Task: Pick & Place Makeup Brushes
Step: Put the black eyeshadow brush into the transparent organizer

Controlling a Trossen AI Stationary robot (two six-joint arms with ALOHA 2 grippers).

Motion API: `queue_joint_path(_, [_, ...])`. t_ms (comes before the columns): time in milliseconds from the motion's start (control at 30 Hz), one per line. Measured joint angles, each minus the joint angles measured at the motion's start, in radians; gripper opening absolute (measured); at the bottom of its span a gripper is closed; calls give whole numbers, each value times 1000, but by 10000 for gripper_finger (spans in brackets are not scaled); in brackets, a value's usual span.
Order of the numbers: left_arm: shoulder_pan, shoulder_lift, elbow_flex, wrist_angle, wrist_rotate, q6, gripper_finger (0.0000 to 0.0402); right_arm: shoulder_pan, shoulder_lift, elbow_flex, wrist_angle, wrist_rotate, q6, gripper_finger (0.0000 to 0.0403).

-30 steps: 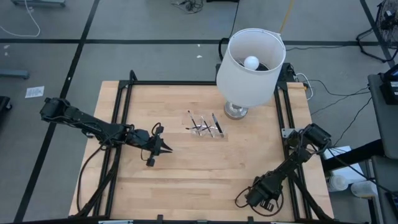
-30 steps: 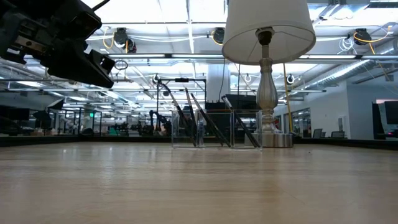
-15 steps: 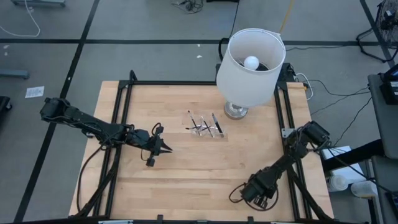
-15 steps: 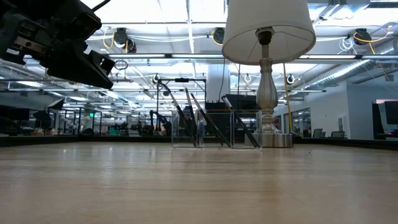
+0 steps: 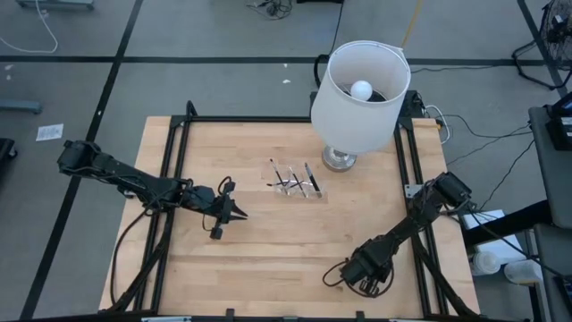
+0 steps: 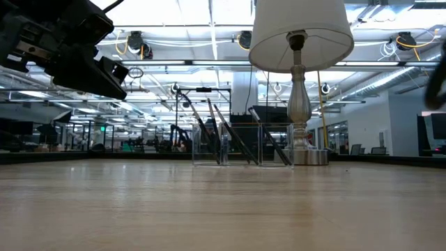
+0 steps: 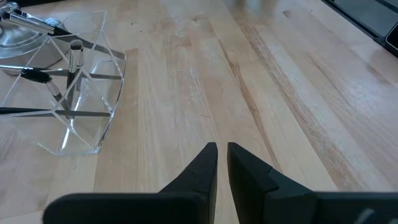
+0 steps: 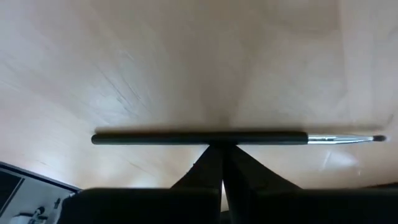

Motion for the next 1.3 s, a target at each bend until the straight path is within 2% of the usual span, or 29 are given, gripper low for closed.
queue_joint_path(667, [0, 0, 0, 0, 0, 1, 47, -93, -2, 0, 3, 88, -116, 0])
queue_joint_path(1300, [0, 0, 0, -4, 0, 6, 47, -163, -2, 16, 15, 114, -205, 0])
